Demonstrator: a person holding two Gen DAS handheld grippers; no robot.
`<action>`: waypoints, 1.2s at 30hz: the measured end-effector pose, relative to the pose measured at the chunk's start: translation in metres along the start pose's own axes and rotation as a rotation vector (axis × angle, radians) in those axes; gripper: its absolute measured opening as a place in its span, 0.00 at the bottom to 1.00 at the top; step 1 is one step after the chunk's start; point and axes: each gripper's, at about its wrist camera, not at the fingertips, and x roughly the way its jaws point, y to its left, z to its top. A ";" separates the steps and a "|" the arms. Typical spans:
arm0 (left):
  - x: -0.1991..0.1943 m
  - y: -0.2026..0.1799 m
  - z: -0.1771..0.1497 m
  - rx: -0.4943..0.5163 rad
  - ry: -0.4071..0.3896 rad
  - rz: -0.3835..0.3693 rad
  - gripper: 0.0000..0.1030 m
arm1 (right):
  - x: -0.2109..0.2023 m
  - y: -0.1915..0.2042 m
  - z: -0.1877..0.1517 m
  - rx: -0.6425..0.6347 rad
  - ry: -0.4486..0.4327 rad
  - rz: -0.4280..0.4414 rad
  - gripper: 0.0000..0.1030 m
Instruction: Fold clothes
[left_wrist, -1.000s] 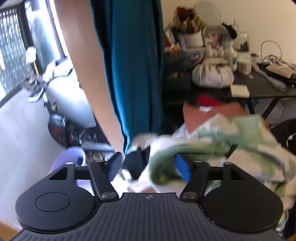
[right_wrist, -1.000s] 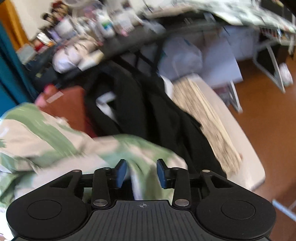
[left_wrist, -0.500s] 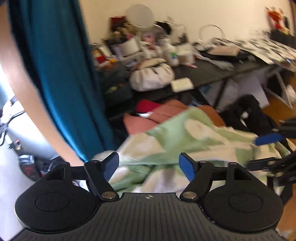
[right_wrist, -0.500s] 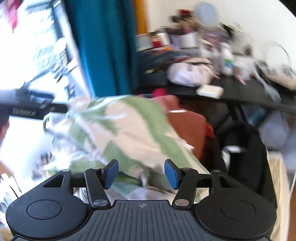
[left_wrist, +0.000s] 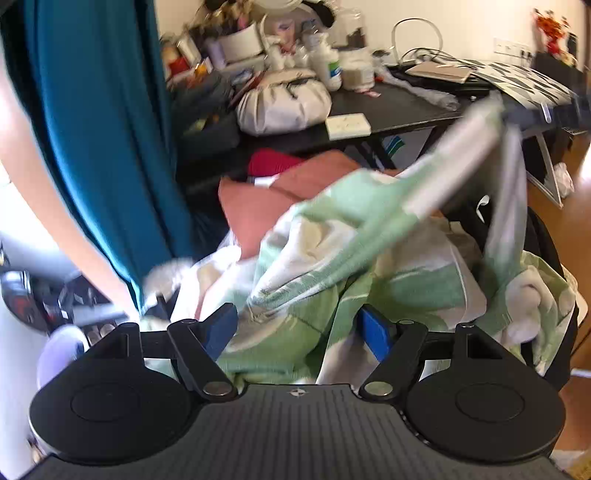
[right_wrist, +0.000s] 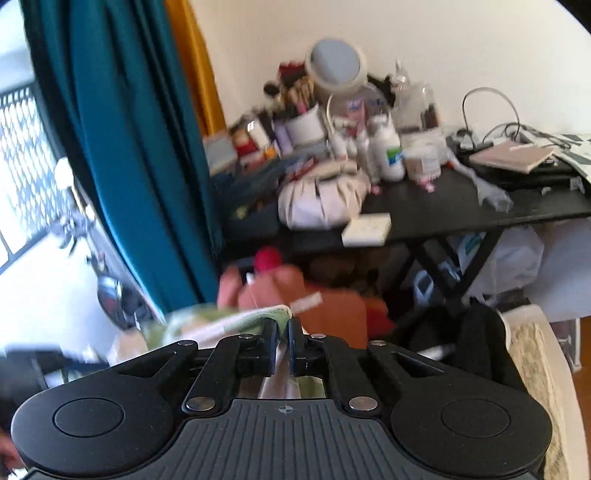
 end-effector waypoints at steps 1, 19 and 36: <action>-0.005 0.003 0.005 0.007 -0.021 -0.018 0.71 | -0.005 0.005 0.008 -0.008 -0.036 0.020 0.05; -0.044 -0.006 0.073 0.098 -0.285 -0.155 0.08 | -0.021 0.066 0.071 -0.112 -0.093 0.370 0.06; 0.015 0.146 -0.065 -0.403 0.224 0.322 0.10 | 0.045 -0.051 -0.053 0.071 0.298 -0.054 0.42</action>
